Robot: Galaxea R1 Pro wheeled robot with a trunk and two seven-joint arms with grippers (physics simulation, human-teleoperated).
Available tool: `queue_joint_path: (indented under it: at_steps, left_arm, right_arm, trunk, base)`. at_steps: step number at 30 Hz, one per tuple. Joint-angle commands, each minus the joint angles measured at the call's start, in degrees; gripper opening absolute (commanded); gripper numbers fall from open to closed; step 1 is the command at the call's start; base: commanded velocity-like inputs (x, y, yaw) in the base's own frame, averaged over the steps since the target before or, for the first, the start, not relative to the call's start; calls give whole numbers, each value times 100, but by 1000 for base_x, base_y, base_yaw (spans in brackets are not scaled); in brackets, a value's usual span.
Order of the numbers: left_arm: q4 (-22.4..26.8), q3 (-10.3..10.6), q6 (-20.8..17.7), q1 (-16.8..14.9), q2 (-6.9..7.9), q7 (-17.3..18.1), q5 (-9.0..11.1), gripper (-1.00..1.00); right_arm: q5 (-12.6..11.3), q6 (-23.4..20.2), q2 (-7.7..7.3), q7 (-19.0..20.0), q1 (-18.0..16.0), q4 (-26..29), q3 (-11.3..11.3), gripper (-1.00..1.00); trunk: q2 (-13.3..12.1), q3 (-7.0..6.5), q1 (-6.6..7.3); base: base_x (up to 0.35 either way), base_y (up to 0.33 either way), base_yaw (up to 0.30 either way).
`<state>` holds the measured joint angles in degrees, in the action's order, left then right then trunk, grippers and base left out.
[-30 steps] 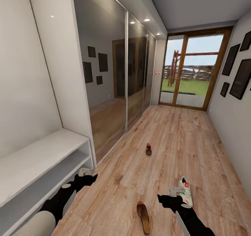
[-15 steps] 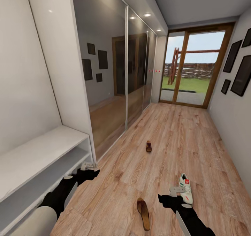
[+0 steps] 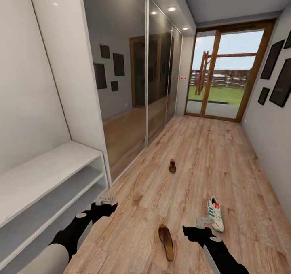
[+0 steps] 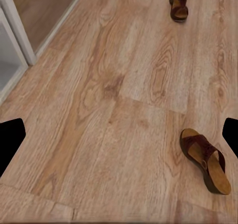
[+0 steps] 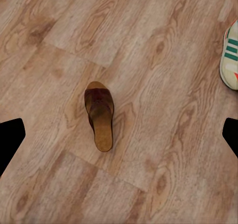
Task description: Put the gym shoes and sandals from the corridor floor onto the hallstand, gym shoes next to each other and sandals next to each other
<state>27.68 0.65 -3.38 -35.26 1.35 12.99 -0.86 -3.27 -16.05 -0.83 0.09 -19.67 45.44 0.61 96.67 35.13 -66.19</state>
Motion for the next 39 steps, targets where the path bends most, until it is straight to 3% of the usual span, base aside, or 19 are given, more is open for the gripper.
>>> queue_joint_path:
  at_steps: [1, 25, 39]
  left_arm:
    - [-3, 7, -20, -3, 8, 5, -7, 100]
    - [-8, 14, 43, -7, -7, -42, -24, 100]
    - [-8, 14, 63, -7, 2, -42, 1, 100]
  right_arm:
    - [-33, -30, 0, 1, -2, 10, 7, 100]
    - [-55, -13, 30, -1, -2, -544, 12, 100]
    - [-51, 1, 30, 25, -2, -540, 19, 100]
  trunk:
    - [45, 34, -22]
    - [1007, 684, -549]
    - [1569, 959, -857]
  base:
    - [0, 0, 0]
    - [0, 0, 0]
    - [0, 0, 0]
